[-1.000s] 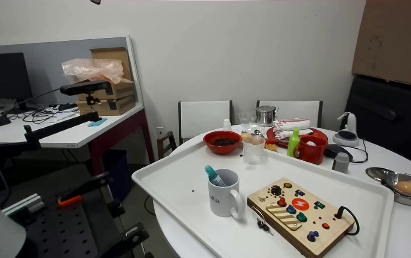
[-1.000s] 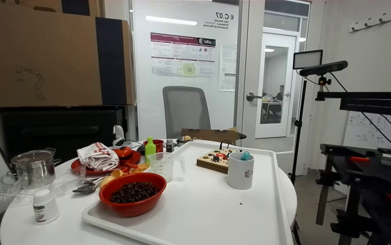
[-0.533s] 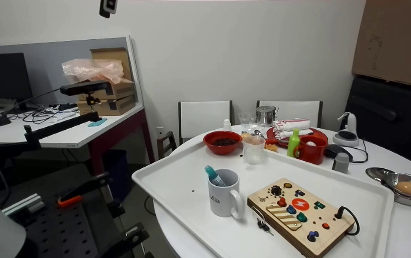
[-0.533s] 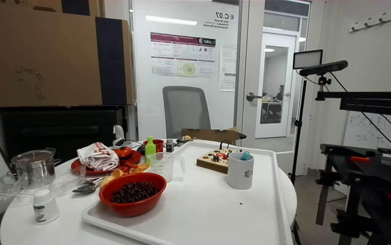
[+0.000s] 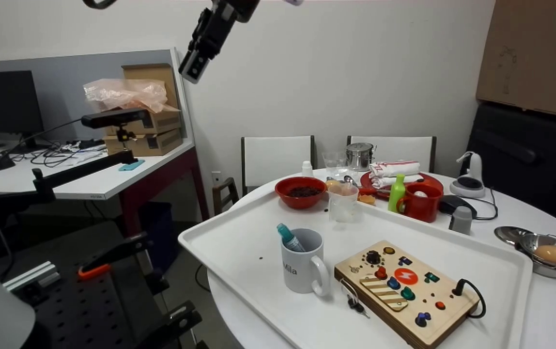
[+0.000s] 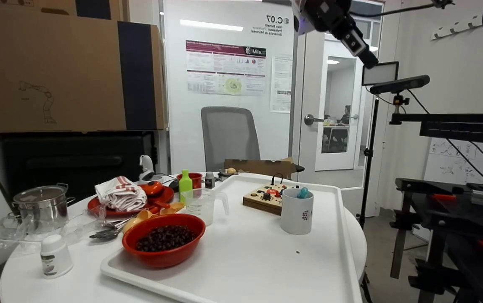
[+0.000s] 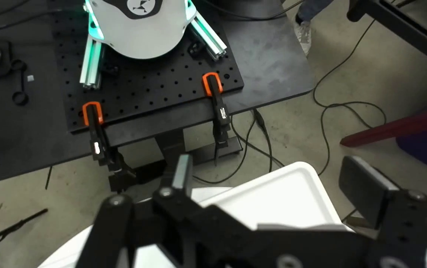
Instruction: Press the yellow button on the object
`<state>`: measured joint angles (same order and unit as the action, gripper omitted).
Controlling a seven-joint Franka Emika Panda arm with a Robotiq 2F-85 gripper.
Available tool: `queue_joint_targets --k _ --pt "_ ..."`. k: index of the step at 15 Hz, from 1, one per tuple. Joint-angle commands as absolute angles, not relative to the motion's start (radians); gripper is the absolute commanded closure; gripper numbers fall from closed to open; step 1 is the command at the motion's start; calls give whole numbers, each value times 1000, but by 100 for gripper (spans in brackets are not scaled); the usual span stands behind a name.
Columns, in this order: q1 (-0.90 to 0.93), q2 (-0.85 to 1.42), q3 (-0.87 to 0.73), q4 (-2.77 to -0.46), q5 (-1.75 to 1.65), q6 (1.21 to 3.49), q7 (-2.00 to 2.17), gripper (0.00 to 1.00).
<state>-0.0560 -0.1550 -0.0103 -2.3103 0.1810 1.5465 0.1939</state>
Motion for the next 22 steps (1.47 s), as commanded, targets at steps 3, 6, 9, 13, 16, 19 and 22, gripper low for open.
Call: queue_joint_targets --k 3,6,9,13,16,19,22 --pt "-68 -32 -49 -2248 229 1492 217 0" --pt "-68 -28 -52 -2266 210 1519 197 0" --pt "-60 -94 -44 -2315 257 1728 188 0" --pt "-57 -65 -38 -2306 221 1985 198 0" --pt "-64 -14 -42 -2284 121 2164 235 0" --pt "-65 -14 -50 -2285 126 2174 240 0" --pt "-66 -1 -53 -2284 123 2183 242 0"
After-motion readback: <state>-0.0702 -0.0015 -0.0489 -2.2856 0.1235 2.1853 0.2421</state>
